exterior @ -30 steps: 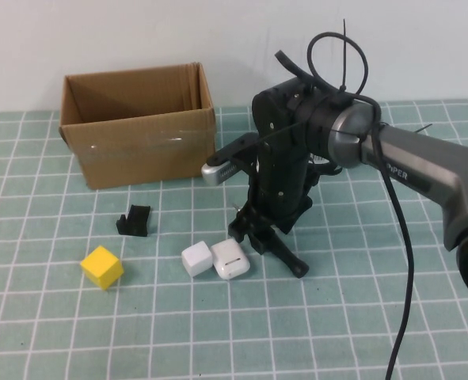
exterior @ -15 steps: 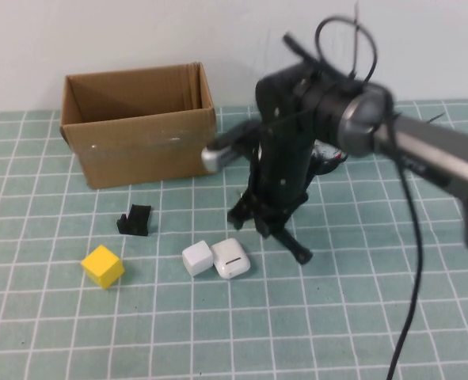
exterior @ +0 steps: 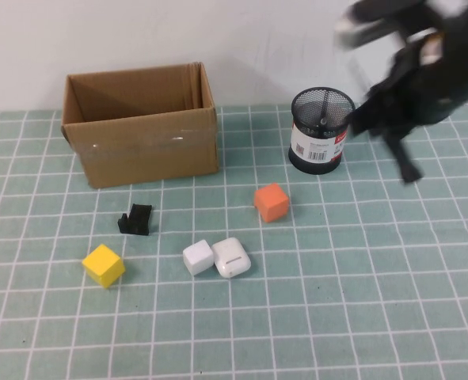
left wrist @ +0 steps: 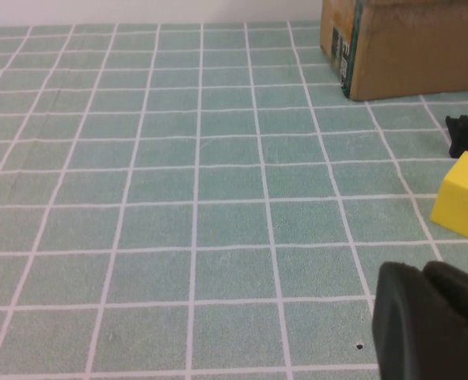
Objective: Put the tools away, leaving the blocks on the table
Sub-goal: Place the picked object into the round holder
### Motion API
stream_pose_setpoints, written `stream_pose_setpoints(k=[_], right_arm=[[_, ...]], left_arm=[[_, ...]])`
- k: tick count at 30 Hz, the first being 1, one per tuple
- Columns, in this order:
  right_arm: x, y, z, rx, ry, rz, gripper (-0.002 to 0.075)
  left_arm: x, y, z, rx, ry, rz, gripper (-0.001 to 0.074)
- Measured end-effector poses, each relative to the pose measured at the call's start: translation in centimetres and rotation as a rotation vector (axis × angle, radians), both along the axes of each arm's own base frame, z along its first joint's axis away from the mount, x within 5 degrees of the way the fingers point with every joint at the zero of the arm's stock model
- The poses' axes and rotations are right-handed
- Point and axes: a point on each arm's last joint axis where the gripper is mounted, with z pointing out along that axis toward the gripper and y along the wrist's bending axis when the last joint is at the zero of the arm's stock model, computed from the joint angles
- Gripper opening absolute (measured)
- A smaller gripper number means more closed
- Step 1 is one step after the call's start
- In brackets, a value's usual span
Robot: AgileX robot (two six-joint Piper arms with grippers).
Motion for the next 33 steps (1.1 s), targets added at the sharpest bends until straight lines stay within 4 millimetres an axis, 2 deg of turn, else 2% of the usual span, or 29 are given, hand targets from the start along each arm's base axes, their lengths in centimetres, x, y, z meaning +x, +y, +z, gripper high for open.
stream_pose_setpoints(k=[3, 10, 12, 15, 25, 28, 33], right_arm=[[-0.5, -0.5, -0.4, 0.077, -0.208, 0.022, -0.0006], [-0.4, 0.4, -2.9, 0.301, -0.705, 0.111, -0.0006], [0.1, 0.4, -3.4, 0.356, -0.828, 0.118, -0.0006], [1.9, 0.1, -4.6, 0.395, -0.923, 0.105, -0.0006], [9.1, 2.5, -10.8, 0.396, -0.861, 0.099, -0.0006], [10.3, 2.9, -12.1, 0.402, -0.837, 0.092, -0.0006], [10.6, 3.0, -12.9, 0.422, -0.804, 0.084, -0.0006]], left_arm=[[0.0, 0.0, 0.0, 0.000, 0.000, 0.000, -0.0001], [0.0, 0.0, 0.0, 0.000, 0.000, 0.000, -0.0001], [0.0, 0.0, 0.0, 0.000, 0.000, 0.000, -0.0001], [0.0, 0.0, 0.0, 0.000, 0.000, 0.000, -0.0001], [0.0, 0.0, 0.0, 0.000, 0.000, 0.000, -0.0001], [0.0, 0.0, 0.0, 0.000, 0.000, 0.000, -0.0001], [0.0, 0.0, 0.0, 0.000, 0.000, 0.000, -0.0001]])
